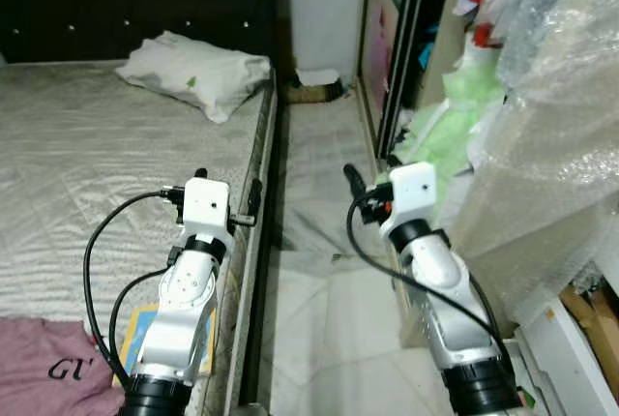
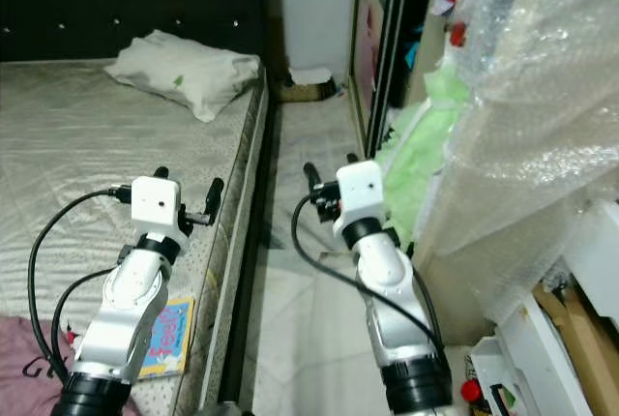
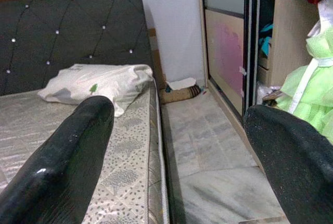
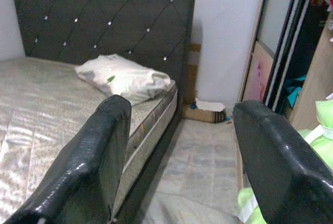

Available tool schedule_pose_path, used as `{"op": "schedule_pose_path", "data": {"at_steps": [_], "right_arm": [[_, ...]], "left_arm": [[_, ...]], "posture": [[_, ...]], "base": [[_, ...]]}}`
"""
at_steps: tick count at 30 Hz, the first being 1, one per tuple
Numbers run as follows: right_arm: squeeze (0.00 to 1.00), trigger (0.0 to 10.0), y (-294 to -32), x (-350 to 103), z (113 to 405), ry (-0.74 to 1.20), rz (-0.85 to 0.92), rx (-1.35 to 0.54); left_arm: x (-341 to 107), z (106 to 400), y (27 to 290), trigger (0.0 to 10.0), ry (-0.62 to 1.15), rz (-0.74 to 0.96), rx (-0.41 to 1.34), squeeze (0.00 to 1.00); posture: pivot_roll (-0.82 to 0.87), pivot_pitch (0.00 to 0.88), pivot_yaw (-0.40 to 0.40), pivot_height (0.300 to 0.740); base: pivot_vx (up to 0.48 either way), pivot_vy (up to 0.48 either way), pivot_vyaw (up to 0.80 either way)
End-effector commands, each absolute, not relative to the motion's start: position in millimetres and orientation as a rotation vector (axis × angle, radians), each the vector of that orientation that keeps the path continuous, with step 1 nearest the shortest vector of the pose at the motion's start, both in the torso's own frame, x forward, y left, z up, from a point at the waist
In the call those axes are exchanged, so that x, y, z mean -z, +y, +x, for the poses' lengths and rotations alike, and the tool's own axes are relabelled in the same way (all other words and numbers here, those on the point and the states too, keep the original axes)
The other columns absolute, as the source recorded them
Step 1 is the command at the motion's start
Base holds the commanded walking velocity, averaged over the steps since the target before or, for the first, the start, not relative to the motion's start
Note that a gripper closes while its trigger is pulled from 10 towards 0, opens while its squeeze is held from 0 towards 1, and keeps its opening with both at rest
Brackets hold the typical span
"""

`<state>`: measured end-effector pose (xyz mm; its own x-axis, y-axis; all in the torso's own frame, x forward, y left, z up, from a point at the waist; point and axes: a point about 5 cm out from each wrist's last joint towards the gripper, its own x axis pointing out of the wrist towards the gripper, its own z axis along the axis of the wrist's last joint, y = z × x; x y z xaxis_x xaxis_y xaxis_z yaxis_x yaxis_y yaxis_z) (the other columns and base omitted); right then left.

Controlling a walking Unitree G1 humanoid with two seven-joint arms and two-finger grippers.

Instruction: Clean up the room

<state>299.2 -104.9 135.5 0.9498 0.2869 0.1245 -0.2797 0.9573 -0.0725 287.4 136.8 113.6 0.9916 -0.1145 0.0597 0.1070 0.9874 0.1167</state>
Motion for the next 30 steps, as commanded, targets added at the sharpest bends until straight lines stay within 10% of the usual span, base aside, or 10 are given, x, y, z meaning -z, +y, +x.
{"op": "schedule_pose_path", "data": {"at_steps": [1,30], "right_arm": [[0.00,10.0,-102.6,-139.0,299.2,-0.150,-0.042,-0.299],[0.00,10.0,-98.3,-131.5,296.9,-0.112,-0.039,-0.328]], "left_arm": [[-117.0,289.0,138.2,10.0,-0.075,0.123,0.116,0.00],[-115.8,289.6,139.3,10.0,-0.067,0.079,0.108,0.00]], "posture": [[-0.01,0.000,0.011,0.740],[-0.01,0.000,0.010,0.740]], "base": [[0.000,0.000,0.00],[0.000,-0.342,0.00]]}}
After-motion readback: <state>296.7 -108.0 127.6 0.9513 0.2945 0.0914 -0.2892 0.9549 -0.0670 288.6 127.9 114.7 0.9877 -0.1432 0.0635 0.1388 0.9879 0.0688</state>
